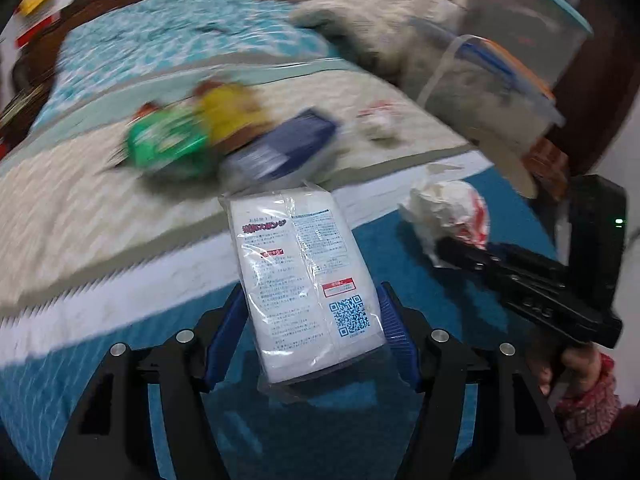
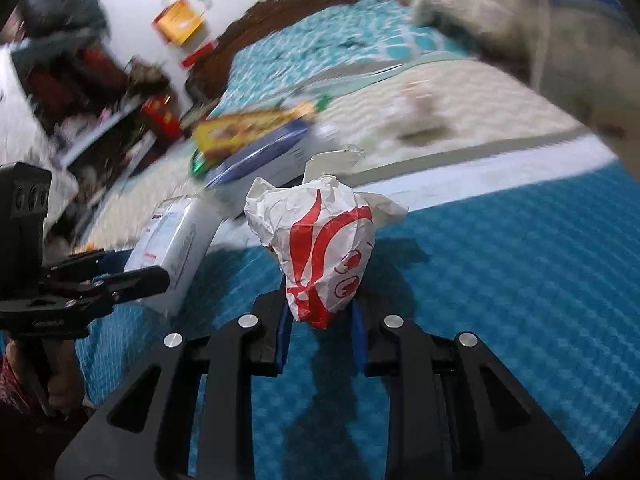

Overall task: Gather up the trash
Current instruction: 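Carry wipes pack and plastic bag to the wastebasket and release both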

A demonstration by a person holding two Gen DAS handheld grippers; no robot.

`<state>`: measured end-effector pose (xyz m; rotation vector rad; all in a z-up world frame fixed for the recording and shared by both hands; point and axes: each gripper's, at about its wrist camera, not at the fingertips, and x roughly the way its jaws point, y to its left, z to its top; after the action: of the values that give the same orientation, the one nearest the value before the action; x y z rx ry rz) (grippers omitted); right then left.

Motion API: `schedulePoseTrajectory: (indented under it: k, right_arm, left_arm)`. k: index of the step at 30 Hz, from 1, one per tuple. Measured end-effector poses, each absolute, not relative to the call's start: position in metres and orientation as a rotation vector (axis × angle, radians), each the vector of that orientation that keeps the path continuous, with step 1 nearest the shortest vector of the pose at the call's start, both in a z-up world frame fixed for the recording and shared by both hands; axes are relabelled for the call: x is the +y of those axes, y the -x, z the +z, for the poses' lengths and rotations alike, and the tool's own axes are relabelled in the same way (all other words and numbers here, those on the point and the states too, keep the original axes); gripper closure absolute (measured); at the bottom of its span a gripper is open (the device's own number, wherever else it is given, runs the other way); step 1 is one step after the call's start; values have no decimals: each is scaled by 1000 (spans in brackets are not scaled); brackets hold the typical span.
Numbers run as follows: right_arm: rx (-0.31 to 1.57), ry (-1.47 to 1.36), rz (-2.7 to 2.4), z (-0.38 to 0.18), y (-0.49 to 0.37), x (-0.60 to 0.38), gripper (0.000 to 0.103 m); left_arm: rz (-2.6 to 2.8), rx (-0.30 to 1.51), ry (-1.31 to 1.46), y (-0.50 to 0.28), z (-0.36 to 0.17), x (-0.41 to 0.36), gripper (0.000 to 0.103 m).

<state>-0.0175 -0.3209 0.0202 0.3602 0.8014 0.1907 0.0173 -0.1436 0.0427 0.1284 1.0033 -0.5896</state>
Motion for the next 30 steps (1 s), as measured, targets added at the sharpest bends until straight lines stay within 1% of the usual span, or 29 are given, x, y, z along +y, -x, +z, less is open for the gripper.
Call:
schedulePoseTrajectory:
  k: [3,9,12,16,17,19,20,21,22,23,24,26,30]
  right_arm:
    - [763,-414,117,25,26,-362,76]
    - [686,-511,-99,33,46,-471,76]
    - [687,-559,-175,33,49,-521,76]
    - [699,-588,-277,32,48,-583,76]
    - [704,-587,-295,32,46,-592,74]
    - [719,-585,-325,29,44,-612,73]
    - [721,-584,-335,28,42,-617,72]
    - [722,-586,-349,27,41,-623,67]
    - [718,-586,-354,27,39,-624,62]
    - [712,-585,-356,28,38,-627,42]
    - [685,-577,-370,30,40,-628,27]
    - [641,-549,-386,35,45,-626,27]
    - [575,-562,-403,43,53,-625,27]
  left_arm:
    - [-700,1003,-150,-27,50,-189,41]
    - [-953,969,-257,-48,59,-329,40]
    - [-1025,985,-273,-64,58,-390,39]
    - [-1082,1052,-277,-93,46,-477,39]
    - [-1088,1063,-274,-97,44,-490,39]
    - [-1089,1080,-270,-107,38,-519,38]
    - [-1088,1088,-266,-111,35,-532,35]
    - [-1086,1094,-264,-112,32,-538,29]
    - [-1080,1102,-263,-114,29,-548,26]
    - [-1074,1107,-264,-115,27,-554,21]
    - [-1065,1111,-270,-115,26,-558,17]
    - [-1048,1105,-275,-115,26,-560,16]
    - [-1043,1083,-226,-114,37,-537,16]
